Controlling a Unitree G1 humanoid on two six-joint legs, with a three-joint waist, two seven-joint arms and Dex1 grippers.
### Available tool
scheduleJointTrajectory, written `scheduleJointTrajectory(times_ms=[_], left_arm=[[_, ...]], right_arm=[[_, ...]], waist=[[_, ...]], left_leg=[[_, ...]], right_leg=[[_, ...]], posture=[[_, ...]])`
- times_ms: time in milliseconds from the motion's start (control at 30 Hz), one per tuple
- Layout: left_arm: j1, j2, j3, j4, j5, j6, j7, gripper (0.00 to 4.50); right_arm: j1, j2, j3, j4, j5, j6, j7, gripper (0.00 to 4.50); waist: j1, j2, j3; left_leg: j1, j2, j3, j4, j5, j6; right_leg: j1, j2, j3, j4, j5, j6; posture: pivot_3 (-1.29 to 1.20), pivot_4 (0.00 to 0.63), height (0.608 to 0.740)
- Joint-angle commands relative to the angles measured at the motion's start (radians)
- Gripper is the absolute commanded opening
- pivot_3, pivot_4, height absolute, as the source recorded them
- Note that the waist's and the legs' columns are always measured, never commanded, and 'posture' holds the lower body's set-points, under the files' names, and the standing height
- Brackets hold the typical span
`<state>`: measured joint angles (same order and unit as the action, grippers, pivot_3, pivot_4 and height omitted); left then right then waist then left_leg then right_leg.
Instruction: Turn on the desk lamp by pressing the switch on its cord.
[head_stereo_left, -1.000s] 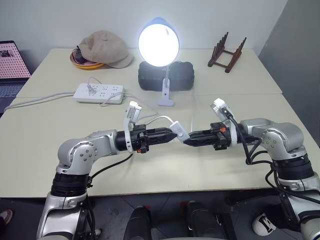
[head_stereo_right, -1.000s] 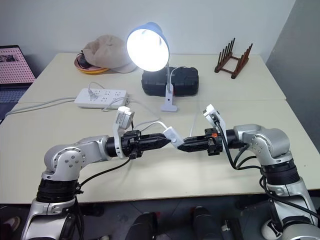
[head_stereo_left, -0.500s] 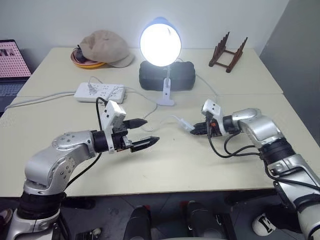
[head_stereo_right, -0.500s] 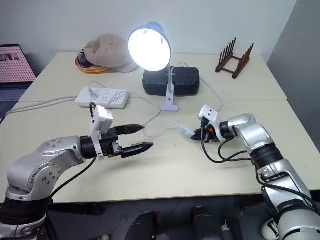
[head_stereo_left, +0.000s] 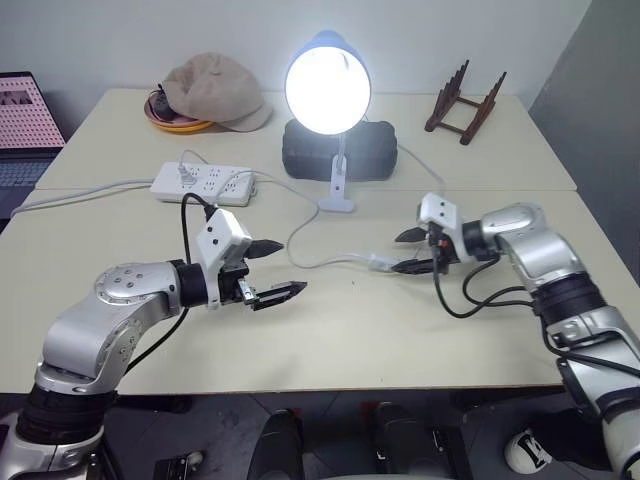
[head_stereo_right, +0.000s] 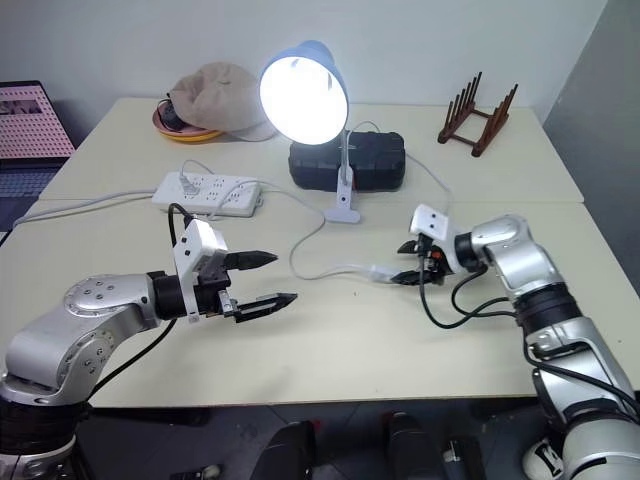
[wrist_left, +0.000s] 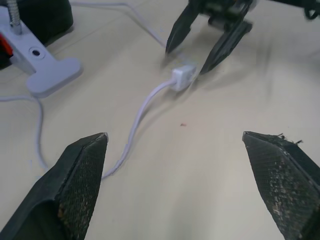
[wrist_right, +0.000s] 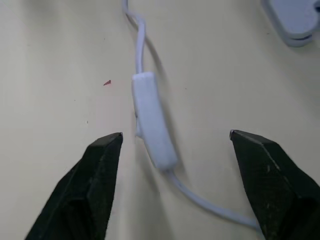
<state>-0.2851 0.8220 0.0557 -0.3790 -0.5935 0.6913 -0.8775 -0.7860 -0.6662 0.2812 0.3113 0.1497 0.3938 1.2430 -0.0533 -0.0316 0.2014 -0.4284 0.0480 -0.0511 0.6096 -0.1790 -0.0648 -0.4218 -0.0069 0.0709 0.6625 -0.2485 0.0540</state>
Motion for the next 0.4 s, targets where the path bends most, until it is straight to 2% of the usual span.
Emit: scheduleJointTrajectory(times_ms=[33, 100, 200, 400], left_arm=[[-0.052, 0.038, 0.026, 0.040, 0.008, -0.005, -0.035, 4.50], [-0.086, 0.057, 0.028, 0.080, 0.016, 0.005, -0.046, 4.50], [-0.104, 0.083, 0.026, 0.117, 0.037, -0.015, -0.065, 4.50], [-0.128, 0.084, 0.028, 0.153, 0.043, -0.018, -0.093, 4.50]], right_arm=[[0.126, -0.103, -0.150, -0.300, 0.120, 0.176, -0.013, 4.46], [0.268, -0.134, -0.291, -0.492, 0.254, 0.350, -0.056, 4.46], [0.403, -0.094, -0.404, -0.643, 0.308, 0.427, -0.184, 4.46], [0.508, -0.022, -0.451, -0.740, 0.309, 0.434, -0.360, 4.46]], waist=[[0.010, 0.000, 0.000], [0.015, 0.000, 0.000], [0.019, 0.000, 0.000], [0.005, 0.000, 0.000]], left_leg=[[0.000, 0.000, 0.000, 0.000, 0.000, 0.000], [0.000, 0.000, 0.000, 0.000, 0.000, 0.000], [0.000, 0.000, 0.000, 0.000, 0.000, 0.000], [0.002, 0.000, 0.001, 0.002, 0.000, 0.000]], right_leg=[[0.000, 0.000, 0.000, 0.000, 0.000, 0.000], [0.000, 0.000, 0.000, 0.000, 0.000, 0.000], [0.000, 0.000, -0.001, 0.000, 0.000, 0.000], [0.001, 0.000, 0.001, 0.001, -0.002, -0.005]], posture=[[0.00, 0.150, 0.740], [0.00, 0.150, 0.740], [0.00, 0.150, 0.740], [0.00, 0.150, 0.740]])
